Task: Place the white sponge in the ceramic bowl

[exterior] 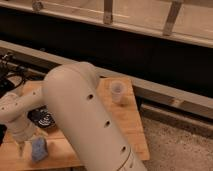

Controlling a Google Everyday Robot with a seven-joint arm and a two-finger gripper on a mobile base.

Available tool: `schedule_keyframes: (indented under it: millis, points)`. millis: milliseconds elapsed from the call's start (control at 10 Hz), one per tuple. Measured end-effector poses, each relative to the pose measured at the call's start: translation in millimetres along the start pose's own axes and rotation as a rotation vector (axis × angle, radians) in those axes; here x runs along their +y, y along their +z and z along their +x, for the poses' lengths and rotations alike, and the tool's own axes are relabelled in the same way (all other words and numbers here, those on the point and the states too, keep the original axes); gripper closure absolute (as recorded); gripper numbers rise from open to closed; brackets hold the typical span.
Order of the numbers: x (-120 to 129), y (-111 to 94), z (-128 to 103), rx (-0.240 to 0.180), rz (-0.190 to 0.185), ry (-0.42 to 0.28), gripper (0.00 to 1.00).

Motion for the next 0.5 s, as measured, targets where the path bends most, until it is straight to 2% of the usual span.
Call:
schedule_keyframes:
  millis: [500]
  points:
    - [-13, 37, -1, 0.07, -0.064, 0.045, 0.2]
